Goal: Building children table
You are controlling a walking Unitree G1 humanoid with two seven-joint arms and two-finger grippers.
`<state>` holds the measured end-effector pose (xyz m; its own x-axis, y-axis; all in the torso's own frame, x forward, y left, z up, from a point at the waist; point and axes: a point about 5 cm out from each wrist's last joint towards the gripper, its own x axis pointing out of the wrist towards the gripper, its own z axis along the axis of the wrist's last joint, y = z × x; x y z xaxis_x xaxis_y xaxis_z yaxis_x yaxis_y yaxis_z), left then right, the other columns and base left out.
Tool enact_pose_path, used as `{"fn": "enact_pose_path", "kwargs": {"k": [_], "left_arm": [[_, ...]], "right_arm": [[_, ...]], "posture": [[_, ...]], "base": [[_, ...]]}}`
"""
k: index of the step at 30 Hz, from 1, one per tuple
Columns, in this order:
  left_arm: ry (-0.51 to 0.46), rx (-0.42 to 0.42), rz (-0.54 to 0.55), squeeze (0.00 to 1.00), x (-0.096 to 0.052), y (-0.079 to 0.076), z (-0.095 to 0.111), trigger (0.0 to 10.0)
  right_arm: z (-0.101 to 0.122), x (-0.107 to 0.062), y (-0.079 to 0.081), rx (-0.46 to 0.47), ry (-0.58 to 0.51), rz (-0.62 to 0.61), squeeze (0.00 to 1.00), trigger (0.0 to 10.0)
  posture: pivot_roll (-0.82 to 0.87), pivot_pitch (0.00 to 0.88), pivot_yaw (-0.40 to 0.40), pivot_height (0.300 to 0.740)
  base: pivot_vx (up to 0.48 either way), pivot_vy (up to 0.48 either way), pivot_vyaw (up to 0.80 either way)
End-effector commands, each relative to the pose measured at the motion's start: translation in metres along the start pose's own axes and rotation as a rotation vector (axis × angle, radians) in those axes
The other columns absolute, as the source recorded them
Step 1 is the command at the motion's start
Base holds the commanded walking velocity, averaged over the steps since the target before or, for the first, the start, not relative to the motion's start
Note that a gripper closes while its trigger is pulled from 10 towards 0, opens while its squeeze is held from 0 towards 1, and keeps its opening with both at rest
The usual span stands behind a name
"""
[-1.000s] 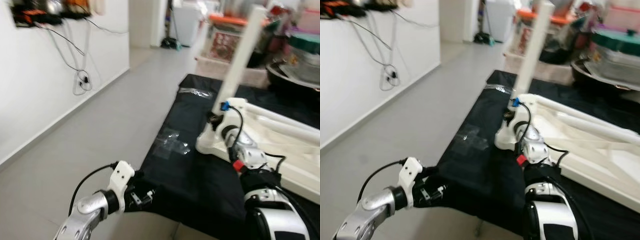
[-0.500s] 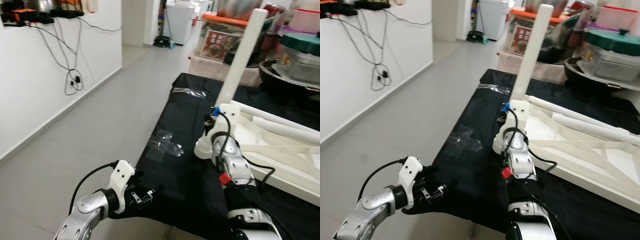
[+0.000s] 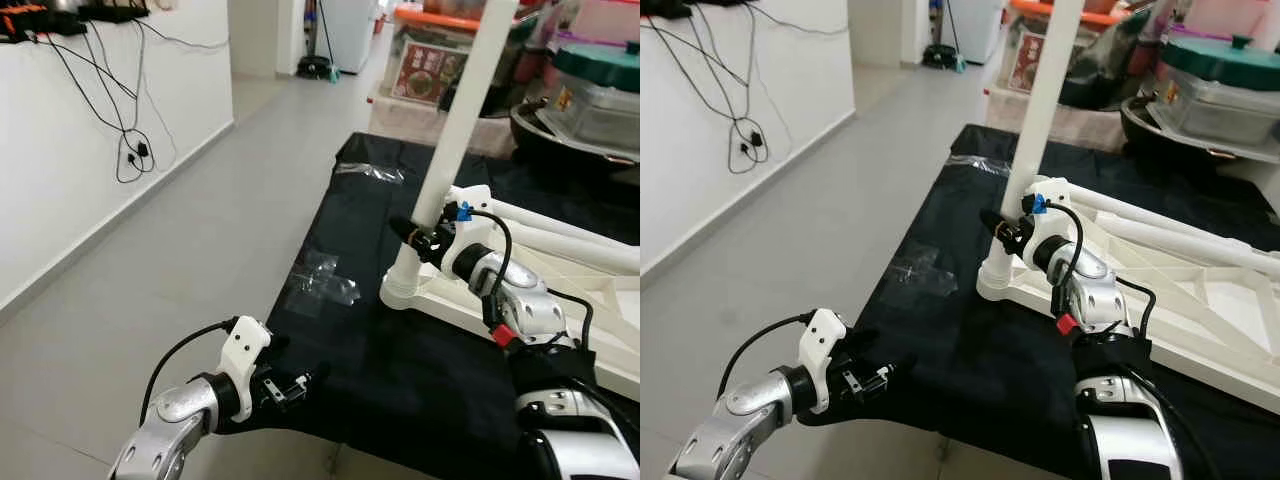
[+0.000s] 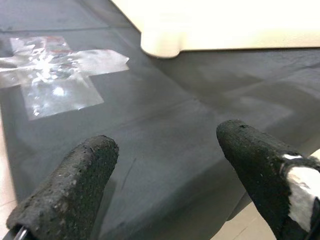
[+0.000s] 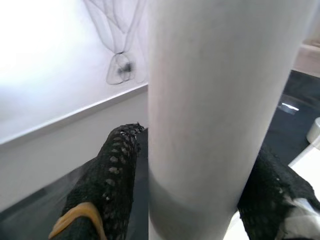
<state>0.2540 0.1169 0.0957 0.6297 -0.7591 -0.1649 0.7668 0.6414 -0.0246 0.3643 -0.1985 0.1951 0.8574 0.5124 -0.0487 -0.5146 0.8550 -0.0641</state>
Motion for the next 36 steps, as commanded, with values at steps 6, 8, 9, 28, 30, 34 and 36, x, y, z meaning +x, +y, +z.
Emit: {"fn": "enact_pose_path", "kwargs": {"k": [6,8,9,28,30,34,36], "left_arm": [[0.011,0.002,0.003,0.00,0.000,0.000,-0.004,10.0],[0.012,0.004,0.004,0.00,-0.001,0.000,-0.003,10.0],[0.012,0.004,0.004,0.00,-0.001,0.000,-0.003,10.0],[0.021,0.010,0.002,0.00,-0.002,0.001,-0.004,10.0],[0.021,0.009,0.006,0.00,-0.003,0.001,-0.004,10.0],[0.020,0.009,0.009,0.00,-0.003,0.001,-0.004,10.0],[0.020,0.009,0.011,0.00,-0.003,0.001,-0.004,10.0]], "right_arm": [[-0.002,0.002,0.031,-0.046,0.004,0.320,0.00,5.6],[-0.008,-0.002,0.036,-0.035,0.010,0.420,0.00,0.0],[-0.008,-0.002,0.036,-0.035,0.010,0.420,0.00,0.0],[-0.055,0.003,0.007,0.102,0.227,-0.556,0.00,0.0],[-0.062,-0.004,0.015,0.125,0.241,-0.669,0.00,0.0],[-0.063,-0.009,0.020,0.124,0.241,-0.774,0.00,0.0],[-0.065,-0.015,0.018,0.089,0.265,-0.926,0.00,0.0]], "posture": [[0.04,0.000,-0.122,0.740],[0.05,0.000,-0.123,0.740],[0.05,0.000,-0.123,0.740],[0.04,0.000,-0.113,0.740],[0.04,0.000,-0.116,0.740],[0.04,0.000,-0.116,0.740],[0.04,0.000,-0.119,0.740]], "base": [[0.000,0.000,0.00],[0.000,0.000,0.00],[0.000,0.000,0.00],[0.000,0.000,0.00],[0.000,0.000,0.00],[0.000,0.000,0.00],[0.000,0.000,0.00]]}}
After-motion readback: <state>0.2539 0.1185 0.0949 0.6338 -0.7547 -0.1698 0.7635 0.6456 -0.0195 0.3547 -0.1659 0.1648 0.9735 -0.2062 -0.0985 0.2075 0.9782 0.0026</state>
